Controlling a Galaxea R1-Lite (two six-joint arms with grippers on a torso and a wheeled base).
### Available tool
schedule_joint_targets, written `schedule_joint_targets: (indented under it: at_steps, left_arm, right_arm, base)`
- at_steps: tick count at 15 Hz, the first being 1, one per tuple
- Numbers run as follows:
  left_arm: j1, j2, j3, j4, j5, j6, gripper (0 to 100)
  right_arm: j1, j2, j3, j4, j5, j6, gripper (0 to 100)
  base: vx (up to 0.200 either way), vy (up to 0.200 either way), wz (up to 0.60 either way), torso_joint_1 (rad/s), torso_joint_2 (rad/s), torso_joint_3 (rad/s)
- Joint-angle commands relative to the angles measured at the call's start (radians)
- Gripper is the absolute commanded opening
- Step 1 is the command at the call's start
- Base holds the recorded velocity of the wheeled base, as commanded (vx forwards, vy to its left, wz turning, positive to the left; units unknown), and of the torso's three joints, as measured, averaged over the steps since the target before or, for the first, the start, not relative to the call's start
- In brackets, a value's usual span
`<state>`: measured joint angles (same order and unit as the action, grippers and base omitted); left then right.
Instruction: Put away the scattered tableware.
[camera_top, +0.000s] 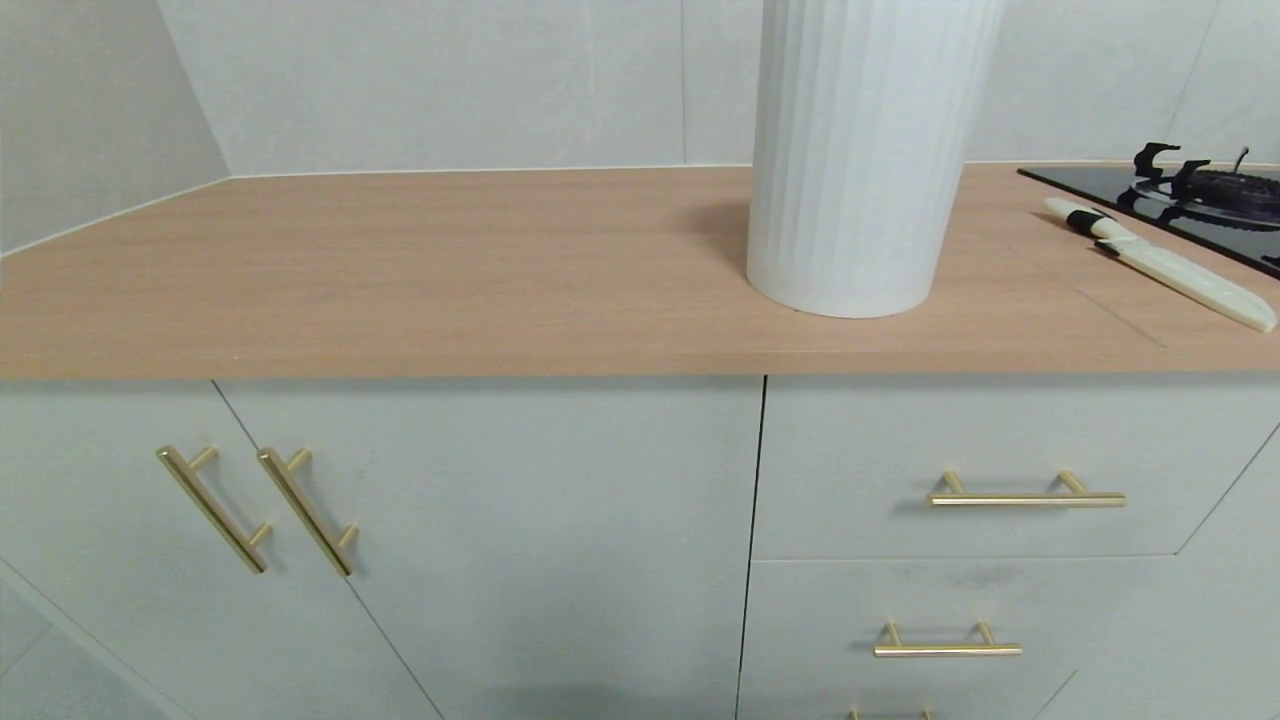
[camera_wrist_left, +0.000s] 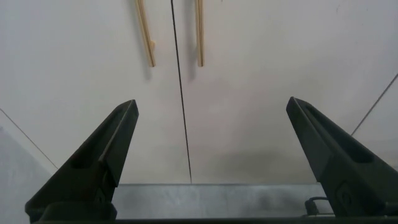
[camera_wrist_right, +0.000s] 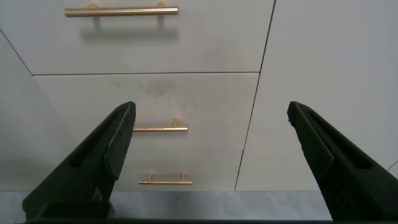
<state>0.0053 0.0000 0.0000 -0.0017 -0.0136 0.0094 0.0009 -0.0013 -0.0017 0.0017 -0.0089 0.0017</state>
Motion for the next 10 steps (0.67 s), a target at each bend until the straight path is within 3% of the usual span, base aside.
schedule_joint_targets:
  at_steps: [1,6,10]
  left_arm:
    - [0.001,0.000,0.000,0.000,0.000,0.000,100]
    - [0.001,0.000,0.000,0.000,0.000,0.000,100]
    - [0.001,0.000,0.000,0.000,0.000,0.000,100]
  right_arm:
    - [0.001,0.001,0.000,0.000,0.000,0.000,100]
    - [0.001,0.001,0.000,0.000,0.000,0.000,100]
    - [0.001,0.001,0.000,0.000,0.000,0.000,100]
  base:
    - [0.000,-0.200,0.00,-0.002,0.00,0.002]
    - [0.000,-0.200,0.00,0.000,0.01,0.001]
    - [0.000,0.000,0.00,0.000,0.00,0.000]
